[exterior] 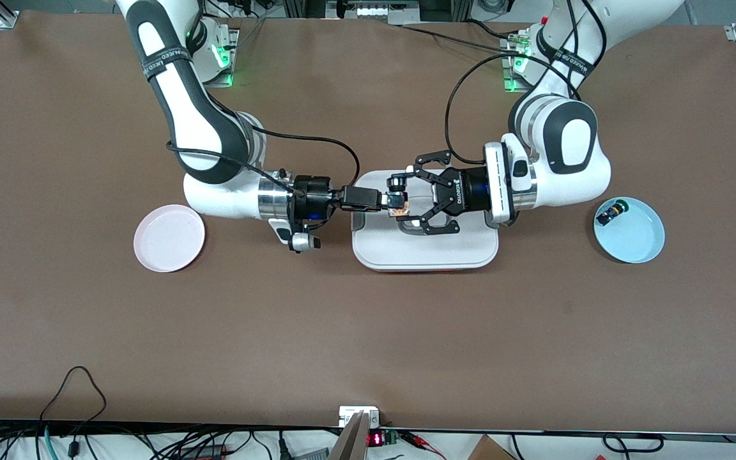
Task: Transfer orange switch to right arm and place
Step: 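Bring the orange switch to the right gripper and grasp it there, then open the left gripper and withdraw it from the orange switch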
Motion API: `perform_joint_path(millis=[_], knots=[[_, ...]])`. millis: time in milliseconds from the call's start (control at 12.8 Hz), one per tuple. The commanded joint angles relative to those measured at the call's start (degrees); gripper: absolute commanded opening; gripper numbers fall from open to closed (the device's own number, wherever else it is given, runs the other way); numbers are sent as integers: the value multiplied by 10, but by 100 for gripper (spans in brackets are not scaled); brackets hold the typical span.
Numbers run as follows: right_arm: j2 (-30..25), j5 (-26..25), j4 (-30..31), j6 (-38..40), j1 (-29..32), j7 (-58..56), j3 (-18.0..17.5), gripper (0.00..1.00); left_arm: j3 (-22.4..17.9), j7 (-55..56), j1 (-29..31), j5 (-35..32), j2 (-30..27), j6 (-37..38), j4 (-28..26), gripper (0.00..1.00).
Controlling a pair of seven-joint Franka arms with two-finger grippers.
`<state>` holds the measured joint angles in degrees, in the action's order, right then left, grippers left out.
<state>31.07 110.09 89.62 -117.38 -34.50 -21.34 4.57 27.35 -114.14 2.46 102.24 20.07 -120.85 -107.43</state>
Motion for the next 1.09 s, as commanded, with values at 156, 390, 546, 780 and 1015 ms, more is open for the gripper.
perform_joint_path(millis=[156,390,546,780,1015], knots=[[0,-12,-2,6,0,-19,-1,16,-6,-23,39,-6,-10,2,2,100],[-1,-95,-1,6,26,-20,-1,15,-54,-24,85,-104,-27,11,-20,100],[-5,-144,0,11,46,-21,-1,15,-98,-27,107,-157,-28,12,-35,100],[-20,-228,12,61,87,-23,-1,15,-174,-57,112,-316,-23,-16,-44,100],[-35,-318,34,152,151,-25,-1,15,-226,-60,123,-366,-22,-61,-43,100]])
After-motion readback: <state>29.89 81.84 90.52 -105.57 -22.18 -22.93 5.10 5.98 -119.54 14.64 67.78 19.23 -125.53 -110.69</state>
